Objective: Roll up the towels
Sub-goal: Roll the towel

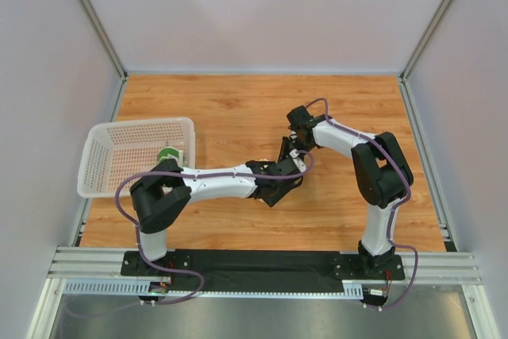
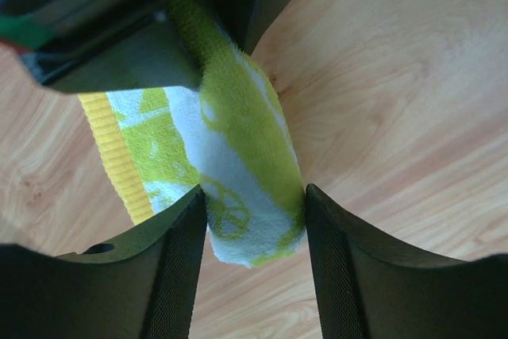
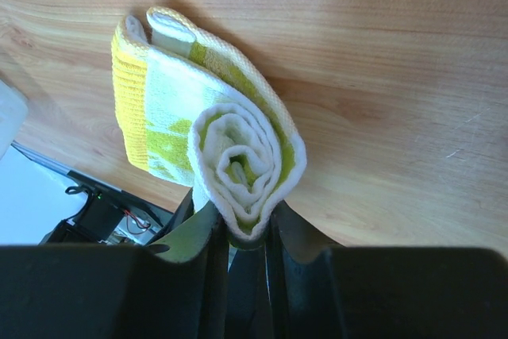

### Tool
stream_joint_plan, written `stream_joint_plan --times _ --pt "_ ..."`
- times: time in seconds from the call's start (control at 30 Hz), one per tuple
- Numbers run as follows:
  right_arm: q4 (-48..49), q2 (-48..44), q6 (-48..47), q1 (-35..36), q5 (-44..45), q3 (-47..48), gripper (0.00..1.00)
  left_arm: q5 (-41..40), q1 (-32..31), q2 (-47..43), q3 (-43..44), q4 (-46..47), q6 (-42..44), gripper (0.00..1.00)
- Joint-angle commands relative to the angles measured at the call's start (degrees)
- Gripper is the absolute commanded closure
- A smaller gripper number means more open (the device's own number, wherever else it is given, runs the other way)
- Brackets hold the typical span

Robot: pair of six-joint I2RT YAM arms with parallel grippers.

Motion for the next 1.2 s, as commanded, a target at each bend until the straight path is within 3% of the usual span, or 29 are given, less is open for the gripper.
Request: stream_joint_plan --times 0.0,0.13,0.2,0.43,0.6,0.67,0.73,0.8,0.83,1.17 --pt "0.09 0.33 1.28 0.33 0.16 0.43 0.92 -7.22 -1.51 3.22 2.95 -4.10 -0.45 0.42" --pt "0.27 0.33 1.63 0.24 -0.36 0.25 0.92 -6.44 -1.69 4.19 2.08 -3.32 -0.72 0.43" --pt "0.36 0.16 1.63 0.33 -0.45 -0.01 0.92 -5.83 -1.69 4.98 1.73 -3.23 -0.89 0.52" --pt "-0.17 -0.46 1.11 0.33 -1.68 -2.21 0.92 -2.49 -0.90 4.37 0.50 -1.38 0.68 0.64" --pt "-1.31 -0.99 -0.30 -0.46 -0.89 -3.62 0.85 10.76 2.52 0.60 -2.23 2.48 2.18 0.69" --pt "-1.84 -1.07 -0.65 -1.86 -0.72 -3.53 0.78 16.64 4.20 -0.72 -3.54 4.05 2.45 0.69" --pt "-2.45 -1.07 -1.35 -3.00 -0.54 -2.65 0.70 19.74 6.21 -1.69 -4.25 4.85 2.36 0.78" --pt "-3.41 -1.25 -2.14 -4.84 -0.02 -1.34 0.65 25.28 7.71 -2.22 -4.95 6.09 1.92 0.79" --pt "-3.51 -1.34 -2.41 -5.46 -0.01 -0.90 0.63 26.42 8.85 -2.40 -4.95 5.91 1.66 0.98" --pt "-0.62 -3.09 -4.17 -12.67 -7.04 3.59 0.50 45.57 16.41 1.55 -1.88 5.65 -1.07 1.00"
